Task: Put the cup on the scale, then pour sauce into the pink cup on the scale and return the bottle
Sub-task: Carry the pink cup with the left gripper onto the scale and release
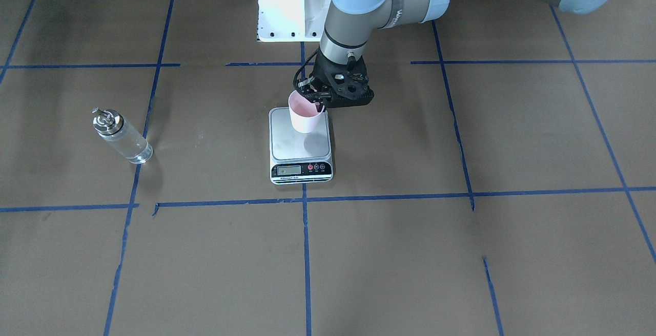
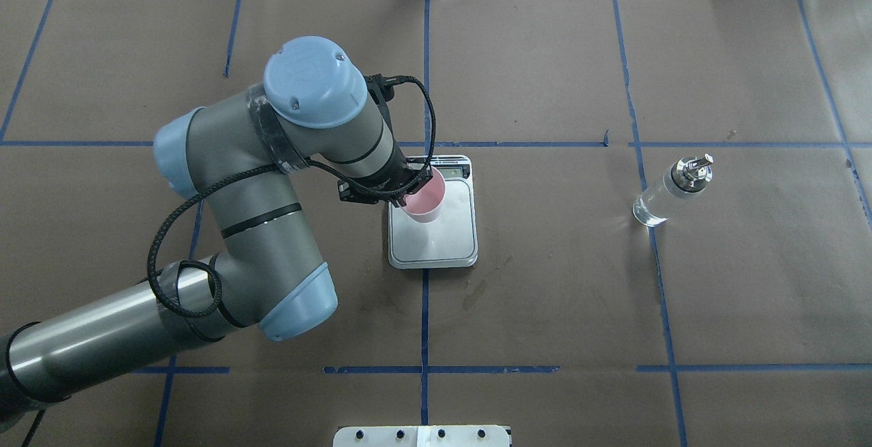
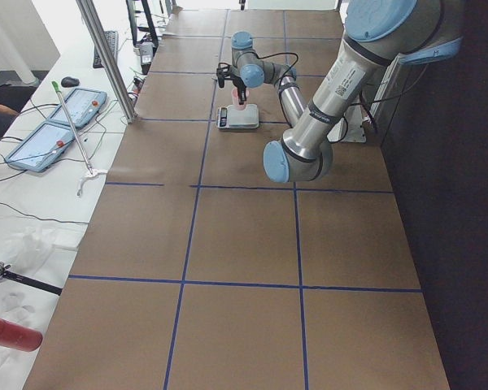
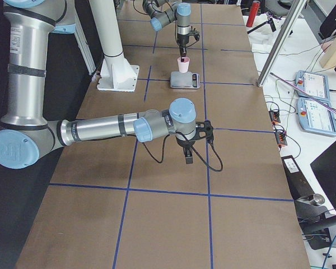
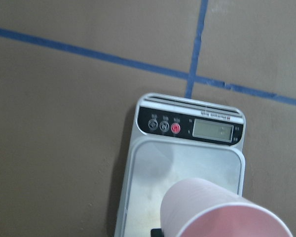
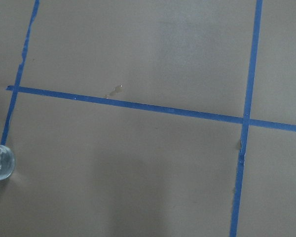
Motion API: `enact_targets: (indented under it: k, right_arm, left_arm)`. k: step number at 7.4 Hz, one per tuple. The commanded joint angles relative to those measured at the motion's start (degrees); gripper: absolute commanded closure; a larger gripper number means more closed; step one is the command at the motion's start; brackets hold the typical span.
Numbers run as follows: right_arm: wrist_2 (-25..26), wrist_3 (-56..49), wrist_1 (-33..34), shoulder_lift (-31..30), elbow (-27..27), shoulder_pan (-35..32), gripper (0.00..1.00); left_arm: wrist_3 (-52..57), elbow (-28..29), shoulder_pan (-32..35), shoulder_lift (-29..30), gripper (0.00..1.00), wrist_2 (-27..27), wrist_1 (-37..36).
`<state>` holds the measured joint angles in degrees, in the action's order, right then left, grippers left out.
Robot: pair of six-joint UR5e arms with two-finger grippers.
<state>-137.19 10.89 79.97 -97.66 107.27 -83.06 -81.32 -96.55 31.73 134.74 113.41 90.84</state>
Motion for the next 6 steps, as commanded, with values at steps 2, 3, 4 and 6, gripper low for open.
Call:
enact_targets:
  k: [2,3,4,6]
  right_arm:
    - [-0.1,0.1,0.1,-0.2,-0.4,0.0,0.00]
    - [-0.1,0.0,0.1,-0.3,-0.4,0.0,0.00]
    - [-0.1,0.0,0.1,-0.6,-0.5,0.0,0.00]
    - [-0.1,0.1,0.1,-0.7,-0.4,0.0,0.00]
  left_arm:
    - [-0.2,2.0,-1.8,0.7,0.94,-0.5,1.8]
    - [-0.2,3.5,-1.8,0.8,0.86,-1.3,3.2]
    - [-0.2,3.6,-1.8,1.0,0.82,-2.9,3.3]
    - [-0.1,3.7,-1.8,1.0,0.76,-4.3,3.3]
